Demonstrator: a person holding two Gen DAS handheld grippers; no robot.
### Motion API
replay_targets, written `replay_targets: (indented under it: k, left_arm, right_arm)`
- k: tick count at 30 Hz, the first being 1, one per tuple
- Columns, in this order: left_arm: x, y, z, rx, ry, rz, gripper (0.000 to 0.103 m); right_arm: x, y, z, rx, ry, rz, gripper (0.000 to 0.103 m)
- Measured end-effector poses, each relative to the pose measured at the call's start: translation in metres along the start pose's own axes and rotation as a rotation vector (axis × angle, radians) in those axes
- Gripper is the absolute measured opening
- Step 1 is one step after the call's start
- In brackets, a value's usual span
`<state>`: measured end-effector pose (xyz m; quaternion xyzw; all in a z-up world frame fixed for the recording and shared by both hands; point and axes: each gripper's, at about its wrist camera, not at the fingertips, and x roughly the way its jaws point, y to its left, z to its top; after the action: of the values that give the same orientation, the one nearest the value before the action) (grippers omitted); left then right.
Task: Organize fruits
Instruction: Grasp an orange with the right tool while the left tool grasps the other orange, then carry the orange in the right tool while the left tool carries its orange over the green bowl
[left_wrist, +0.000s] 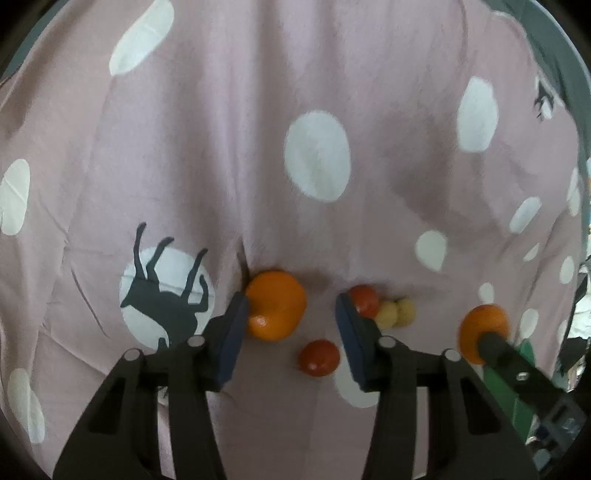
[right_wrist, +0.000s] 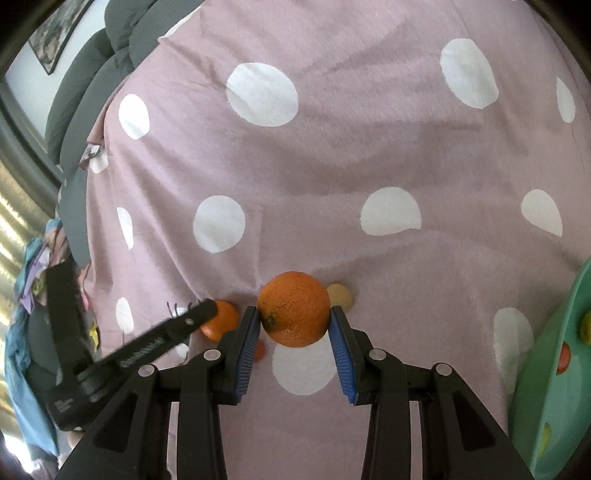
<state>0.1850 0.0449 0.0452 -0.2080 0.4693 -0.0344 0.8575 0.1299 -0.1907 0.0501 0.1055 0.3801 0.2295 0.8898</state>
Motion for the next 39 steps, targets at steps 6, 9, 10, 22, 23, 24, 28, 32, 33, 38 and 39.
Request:
replay_targets:
  k: [6, 9, 10, 22, 23, 24, 28, 32, 33, 38, 39]
  left_arm:
    - [0.006, -0.004, 0.0, 0.031, -0.028, 0.048, 0.047]
    - [0.012, -0.017, -0.004, 0.065, -0.051, 0.073, 0.047]
    - [0.013, -0.022, -0.006, 0.085, -0.054, 0.085, 0.047]
    - [0.016, -0.032, -0.01, 0.099, -0.026, 0.072, 0.047]
    - [0.013, -0.033, -0.01, 0.094, -0.02, 0.047, 0.047]
    - [0.011, -0.034, -0.011, 0.097, -0.012, 0.013, 0.047]
    - [0.009, -0.048, -0.016, 0.135, 0.039, -0.052, 0.047]
    - [0.007, -0.054, -0.016, 0.151, -0.006, -0.006, 0.047]
    - [0.009, -0.051, -0.015, 0.145, -0.016, 0.023, 0.047]
    - [0.017, -0.026, -0.006, 0.058, 0.02, 0.025, 0.047]
    - [0.018, -0.024, -0.007, 0.057, 0.025, 0.024, 0.047]
  right_arm:
    - [-0.001, 0.003, 0.0, -0.007, 0.001, 0.013, 0.04]
    - [0.002, 0.002, 0.0, -0.007, 0.011, 0.016, 0.04]
    - [0.002, 0.002, 0.001, -0.006, 0.012, 0.017, 0.04]
    - [0.0, 0.001, 0.001, 0.0, 0.018, 0.01, 0.04]
    - [0.0, 0.001, 0.001, 0.001, 0.017, 0.01, 0.04]
    - [-0.001, 0.001, 0.001, 0.004, 0.016, 0.012, 0.04]
    - [-0.003, 0.003, 0.002, -0.005, 0.011, 0.022, 0.04]
    - [-0.005, 0.003, 0.002, -0.009, 0.007, 0.017, 0.04]
    - [-0.005, 0.003, 0.002, -0.008, 0.008, 0.019, 0.04]
    - [-0.005, 0.006, 0.003, -0.016, 0.006, 0.028, 0.04]
    - [-0.005, 0.007, 0.003, -0.018, 0.006, 0.026, 0.04]
